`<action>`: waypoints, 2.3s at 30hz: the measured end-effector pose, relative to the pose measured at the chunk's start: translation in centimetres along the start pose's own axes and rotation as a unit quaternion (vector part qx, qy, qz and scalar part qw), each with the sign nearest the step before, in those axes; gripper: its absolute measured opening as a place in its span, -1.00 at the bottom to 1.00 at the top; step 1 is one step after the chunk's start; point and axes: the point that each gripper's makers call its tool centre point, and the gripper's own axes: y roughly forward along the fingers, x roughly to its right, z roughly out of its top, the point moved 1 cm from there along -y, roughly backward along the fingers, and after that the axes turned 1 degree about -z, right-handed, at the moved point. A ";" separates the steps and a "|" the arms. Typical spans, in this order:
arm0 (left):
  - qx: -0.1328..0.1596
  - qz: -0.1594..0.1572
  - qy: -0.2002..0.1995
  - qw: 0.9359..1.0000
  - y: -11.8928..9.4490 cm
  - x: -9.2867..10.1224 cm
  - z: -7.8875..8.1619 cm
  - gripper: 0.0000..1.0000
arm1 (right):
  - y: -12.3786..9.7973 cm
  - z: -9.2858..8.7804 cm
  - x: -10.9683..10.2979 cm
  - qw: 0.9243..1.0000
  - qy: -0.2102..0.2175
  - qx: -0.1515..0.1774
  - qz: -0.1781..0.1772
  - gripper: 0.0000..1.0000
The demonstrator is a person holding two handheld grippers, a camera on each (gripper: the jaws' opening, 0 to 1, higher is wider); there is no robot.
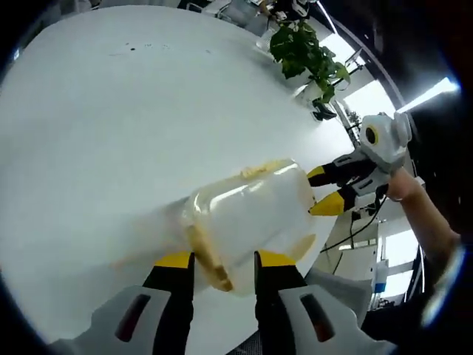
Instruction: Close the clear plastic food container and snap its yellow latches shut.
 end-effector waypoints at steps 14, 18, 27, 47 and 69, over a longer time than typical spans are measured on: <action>0.002 -0.007 -0.020 1.000 0.3 -0.2 0.1 -0.43 | 0.1 0.0 -0.1 1.000 0.010 -0.014 0.003 -0.39; 0.003 -0.011 -0.028 1.000 0.4 -0.2 0.0 -0.44 | 0.3 0.8 0.6 1.000 0.017 -0.008 -0.006 -0.45; 0.003 -0.019 -0.051 0.999 0.1 -0.3 -0.5 -0.48 | 0.3 0.0 -0.2 0.999 0.035 -0.019 -0.001 -0.45; 0.010 -0.017 -0.053 0.998 1.0 0.3 0.5 -0.42 | 0.1 -0.2 -0.2 0.999 0.040 -0.014 0.008 -0.42; 0.000 0.070 0.264 0.962 -1.3 1.4 1.9 -0.16 | -2.3 1.9 -0.9 0.990 -0.134 0.012 -0.028 -0.39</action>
